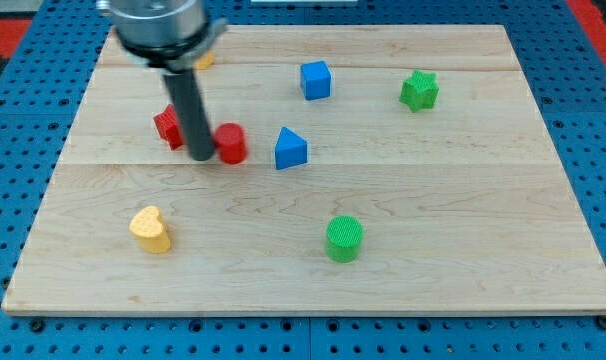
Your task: Move red circle to the green star
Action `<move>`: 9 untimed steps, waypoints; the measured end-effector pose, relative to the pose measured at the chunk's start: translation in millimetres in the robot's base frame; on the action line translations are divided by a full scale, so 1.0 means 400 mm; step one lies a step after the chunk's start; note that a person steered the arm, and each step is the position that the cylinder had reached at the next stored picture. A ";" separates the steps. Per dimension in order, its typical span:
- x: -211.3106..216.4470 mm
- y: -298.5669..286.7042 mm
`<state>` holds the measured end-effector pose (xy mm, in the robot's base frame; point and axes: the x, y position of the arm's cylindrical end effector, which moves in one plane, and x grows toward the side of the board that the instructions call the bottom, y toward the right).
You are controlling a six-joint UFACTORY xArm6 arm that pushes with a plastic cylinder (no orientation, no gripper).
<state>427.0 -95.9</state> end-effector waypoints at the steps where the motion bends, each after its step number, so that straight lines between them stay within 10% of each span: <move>1: -0.012 0.189; 3: -0.052 0.094; 9: -0.171 0.432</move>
<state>358.6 76.9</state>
